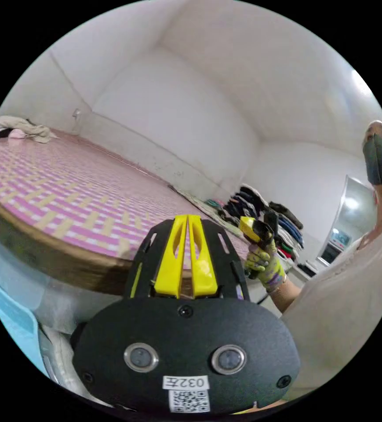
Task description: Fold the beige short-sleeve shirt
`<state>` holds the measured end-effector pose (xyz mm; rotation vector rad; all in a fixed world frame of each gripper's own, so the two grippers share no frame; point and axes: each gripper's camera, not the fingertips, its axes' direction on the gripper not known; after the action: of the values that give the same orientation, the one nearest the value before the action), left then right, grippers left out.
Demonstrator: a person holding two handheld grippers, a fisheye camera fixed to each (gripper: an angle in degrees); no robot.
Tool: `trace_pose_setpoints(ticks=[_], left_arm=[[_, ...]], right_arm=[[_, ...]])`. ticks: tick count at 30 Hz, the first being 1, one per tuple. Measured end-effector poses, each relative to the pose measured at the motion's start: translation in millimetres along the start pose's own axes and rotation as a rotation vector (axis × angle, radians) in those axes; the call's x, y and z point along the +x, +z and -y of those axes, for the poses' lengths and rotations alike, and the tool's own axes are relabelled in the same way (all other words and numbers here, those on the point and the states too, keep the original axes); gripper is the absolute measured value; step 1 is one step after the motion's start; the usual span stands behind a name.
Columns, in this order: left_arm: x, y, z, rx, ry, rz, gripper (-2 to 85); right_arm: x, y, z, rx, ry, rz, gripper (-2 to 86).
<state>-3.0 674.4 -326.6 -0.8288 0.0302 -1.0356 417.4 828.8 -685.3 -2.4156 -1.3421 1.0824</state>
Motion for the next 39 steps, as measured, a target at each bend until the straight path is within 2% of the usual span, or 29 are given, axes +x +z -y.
trace_pose_setpoints(ticks=[7,11,13,16,21,26,28,30,34,39], left_arm=[[-69.3,-75.5,58.1,0.162,-0.075,0.431,3.4],[-136.8,-116.5,134.3,0.214,-0.154,0.663,6.5],[-166.4,-124.7,174.4,0.214,-0.197,0.724,8.4],[-205.7,-120.7,239.3,0.140,-0.226,0.876,11.1],[-267.2,-75.7,307.6,-0.138,-0.274,1.103,12.0],[-308.2,-28.0,330.3,-0.367,-0.371,1.161,12.5],[-313.0,-17.5,333.5,-0.403,-0.383,1.181,11.8],[-304.6,-7.8,336.6,-0.387,-0.366,1.270,6.9],[-292.1,0.0,348.6,-0.405,-0.376,1.186,0.2],[-270.8,11.4,349.0,-0.438,-0.429,0.716,-0.8]], right_arm=[[39.8,-0.3,33.8,0.017,0.075,0.098,-1.0],[62.7,-24.5,48.1,0.058,0.134,0.145,-1.0],[72.1,-37.6,52.6,0.082,0.156,0.171,-1.0],[77.7,-55.9,60.7,0.104,0.157,0.169,-1.0],[82.8,-76.4,79.2,0.078,0.153,0.144,-1.0],[88.9,-94.5,93.5,0.070,0.163,0.130,-1.0],[91.1,-101.2,98.2,0.071,0.162,0.135,-1.0],[95.0,-108.7,104.8,0.062,0.170,0.138,-1.0],[98.5,-121.4,112.6,0.066,0.169,0.142,-1.0],[101.1,-140.2,122.1,0.082,0.149,0.159,-1.0]])
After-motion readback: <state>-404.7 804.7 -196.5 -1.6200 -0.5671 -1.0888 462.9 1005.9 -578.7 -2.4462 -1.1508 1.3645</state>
